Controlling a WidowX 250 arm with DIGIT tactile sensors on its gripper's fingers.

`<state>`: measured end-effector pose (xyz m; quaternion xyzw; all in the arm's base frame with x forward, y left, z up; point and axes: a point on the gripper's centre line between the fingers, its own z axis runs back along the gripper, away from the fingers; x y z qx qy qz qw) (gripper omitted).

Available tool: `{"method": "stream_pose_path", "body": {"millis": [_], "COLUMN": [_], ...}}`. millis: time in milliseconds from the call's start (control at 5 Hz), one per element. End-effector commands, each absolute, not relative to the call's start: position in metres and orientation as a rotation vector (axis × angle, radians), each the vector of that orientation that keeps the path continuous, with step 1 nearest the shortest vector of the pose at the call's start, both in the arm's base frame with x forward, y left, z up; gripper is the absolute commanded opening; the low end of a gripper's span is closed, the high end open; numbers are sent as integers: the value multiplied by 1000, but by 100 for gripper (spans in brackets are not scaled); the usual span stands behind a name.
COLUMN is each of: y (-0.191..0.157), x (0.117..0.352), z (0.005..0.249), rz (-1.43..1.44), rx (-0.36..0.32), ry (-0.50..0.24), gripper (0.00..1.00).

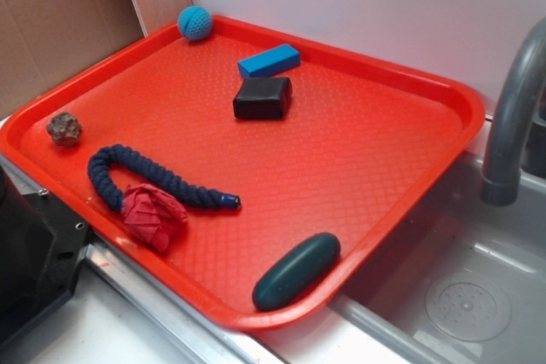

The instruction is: Grab the rock.

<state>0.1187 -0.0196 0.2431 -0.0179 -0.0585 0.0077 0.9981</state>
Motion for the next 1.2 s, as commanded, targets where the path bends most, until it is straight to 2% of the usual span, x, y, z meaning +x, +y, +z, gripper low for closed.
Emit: {"method": "stream_pose_path", "body": {"millis": [0, 200, 400, 600, 1000], "y": [-20, 30, 84, 122, 122], "x": [119, 123, 127, 111, 111], "z": [243, 193, 147, 121, 121], "rz": [15, 266, 516, 767, 767], "rx": [-36, -17, 51, 52, 52], "ry": [-117, -33, -99, -143, -143], "gripper": [100, 100, 100, 100, 100]}}
